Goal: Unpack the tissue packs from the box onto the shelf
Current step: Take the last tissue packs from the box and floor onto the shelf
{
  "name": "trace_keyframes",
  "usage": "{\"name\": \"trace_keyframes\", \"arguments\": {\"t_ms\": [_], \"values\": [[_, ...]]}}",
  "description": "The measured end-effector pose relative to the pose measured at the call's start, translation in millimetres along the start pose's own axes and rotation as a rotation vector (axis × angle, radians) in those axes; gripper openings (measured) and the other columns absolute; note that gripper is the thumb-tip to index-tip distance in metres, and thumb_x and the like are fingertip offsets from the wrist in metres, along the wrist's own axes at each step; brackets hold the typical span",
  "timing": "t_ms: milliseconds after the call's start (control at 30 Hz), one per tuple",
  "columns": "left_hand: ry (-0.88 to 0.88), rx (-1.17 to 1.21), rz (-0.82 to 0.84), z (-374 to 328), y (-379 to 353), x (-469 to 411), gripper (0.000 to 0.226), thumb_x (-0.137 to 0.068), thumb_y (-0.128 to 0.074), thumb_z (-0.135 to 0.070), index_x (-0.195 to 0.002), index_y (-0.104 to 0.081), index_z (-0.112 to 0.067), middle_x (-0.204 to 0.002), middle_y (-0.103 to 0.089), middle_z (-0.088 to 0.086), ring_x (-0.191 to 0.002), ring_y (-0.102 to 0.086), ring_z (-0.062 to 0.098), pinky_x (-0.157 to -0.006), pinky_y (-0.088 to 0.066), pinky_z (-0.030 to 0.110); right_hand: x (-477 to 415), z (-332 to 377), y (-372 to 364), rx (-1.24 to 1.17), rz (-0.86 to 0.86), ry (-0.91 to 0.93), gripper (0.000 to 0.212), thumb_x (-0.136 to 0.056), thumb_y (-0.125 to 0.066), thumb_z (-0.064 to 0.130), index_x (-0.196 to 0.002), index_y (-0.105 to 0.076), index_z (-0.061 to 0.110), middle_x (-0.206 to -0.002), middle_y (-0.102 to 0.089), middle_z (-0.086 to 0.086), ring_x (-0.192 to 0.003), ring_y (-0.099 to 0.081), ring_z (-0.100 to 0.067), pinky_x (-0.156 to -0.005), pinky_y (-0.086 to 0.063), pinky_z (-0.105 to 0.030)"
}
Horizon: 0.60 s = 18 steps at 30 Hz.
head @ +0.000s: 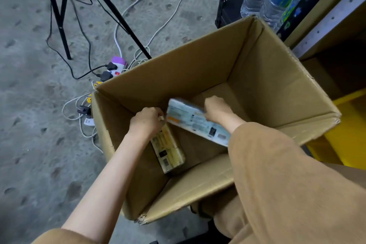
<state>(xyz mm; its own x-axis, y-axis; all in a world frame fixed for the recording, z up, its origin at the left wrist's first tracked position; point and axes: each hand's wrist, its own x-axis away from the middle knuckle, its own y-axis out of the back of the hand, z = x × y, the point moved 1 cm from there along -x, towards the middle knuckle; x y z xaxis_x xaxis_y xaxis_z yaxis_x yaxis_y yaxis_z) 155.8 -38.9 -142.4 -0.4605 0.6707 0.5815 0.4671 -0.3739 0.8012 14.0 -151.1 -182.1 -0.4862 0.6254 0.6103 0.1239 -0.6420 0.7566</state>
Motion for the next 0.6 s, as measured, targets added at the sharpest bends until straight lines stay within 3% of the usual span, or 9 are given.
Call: {"name": "trace_keyframes", "arguments": {"t_ms": [133,300,600], "values": [[-0.027,-0.013,0.031,-3,-6,-1,0.032,-0.091,-0.055,-0.027,-0.122,-0.056,-0.023,-0.129,-0.059,0.003,-0.115,-0.057,0.027,-0.087,-0.05,0.037,5,-24,2,0.198,-0.045,0.032,0.028,-0.091,-0.041,-0.004,-0.112,-0.059,-0.003,-0.115,-0.061,-0.019,-0.106,-0.06,-0.034,-0.083,-0.048,-0.037],[-0.07,-0.111,0.043,-7,-13,-4,0.032,-0.092,-0.053,-0.026,-0.124,-0.055,-0.022,-0.131,-0.056,0.004,-0.116,-0.055,0.029,-0.088,-0.049,0.038,-5,-34,-8,0.265,-0.015,0.064,0.029,-0.092,-0.04,-0.003,-0.113,-0.06,-0.002,-0.118,-0.061,-0.018,-0.108,-0.059,-0.033,-0.086,-0.048,-0.038],[-0.273,-0.417,0.325,-27,-57,-38,0.037,-0.091,-0.052,-0.012,-0.128,-0.053,-0.014,-0.128,-0.057,0.01,-0.115,-0.057,0.027,-0.091,-0.051,0.036,-27,-48,-29,0.263,0.109,-0.011,0.035,-0.093,-0.036,-0.008,-0.123,-0.052,-0.001,-0.127,-0.054,-0.018,-0.117,-0.054,-0.032,-0.093,-0.047,-0.036]]}}
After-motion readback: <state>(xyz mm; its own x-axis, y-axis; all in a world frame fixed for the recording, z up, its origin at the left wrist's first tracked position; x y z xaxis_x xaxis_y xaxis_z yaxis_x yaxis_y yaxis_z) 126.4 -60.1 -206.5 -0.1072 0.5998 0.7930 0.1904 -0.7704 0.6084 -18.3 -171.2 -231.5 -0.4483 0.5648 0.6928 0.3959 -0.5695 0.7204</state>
